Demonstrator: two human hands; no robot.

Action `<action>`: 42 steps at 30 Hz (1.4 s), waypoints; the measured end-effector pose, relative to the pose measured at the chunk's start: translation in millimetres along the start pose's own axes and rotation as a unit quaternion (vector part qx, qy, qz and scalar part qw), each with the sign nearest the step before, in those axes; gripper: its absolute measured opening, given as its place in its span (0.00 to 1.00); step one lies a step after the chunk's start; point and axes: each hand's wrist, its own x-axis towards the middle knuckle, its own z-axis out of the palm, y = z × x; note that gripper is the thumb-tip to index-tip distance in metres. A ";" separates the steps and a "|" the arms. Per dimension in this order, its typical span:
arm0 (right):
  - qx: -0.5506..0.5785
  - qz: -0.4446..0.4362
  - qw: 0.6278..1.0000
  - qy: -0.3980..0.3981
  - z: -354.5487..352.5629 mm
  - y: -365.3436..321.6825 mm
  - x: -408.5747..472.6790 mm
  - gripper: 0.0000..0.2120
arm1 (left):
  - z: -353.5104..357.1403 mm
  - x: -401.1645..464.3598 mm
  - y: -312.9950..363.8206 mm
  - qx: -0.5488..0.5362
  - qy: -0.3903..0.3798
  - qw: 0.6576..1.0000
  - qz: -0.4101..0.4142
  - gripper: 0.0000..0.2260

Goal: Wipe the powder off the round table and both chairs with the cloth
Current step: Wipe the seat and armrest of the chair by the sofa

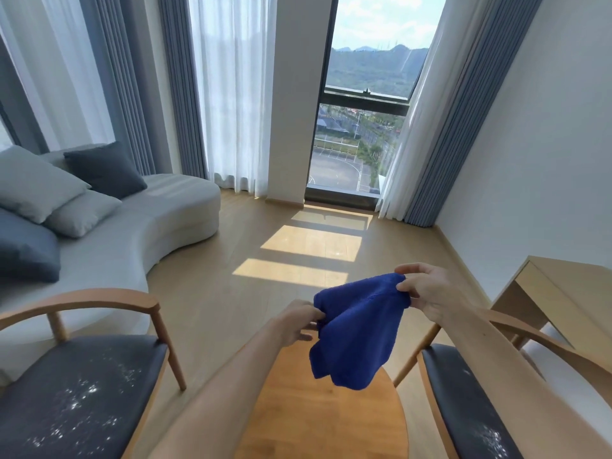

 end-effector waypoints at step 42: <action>0.100 0.015 0.989 -0.108 6.4 -6.4 1.0 0.31 | -10.8 -8.4 24.3 -0.002 -0.020 1.000 0.015 0.11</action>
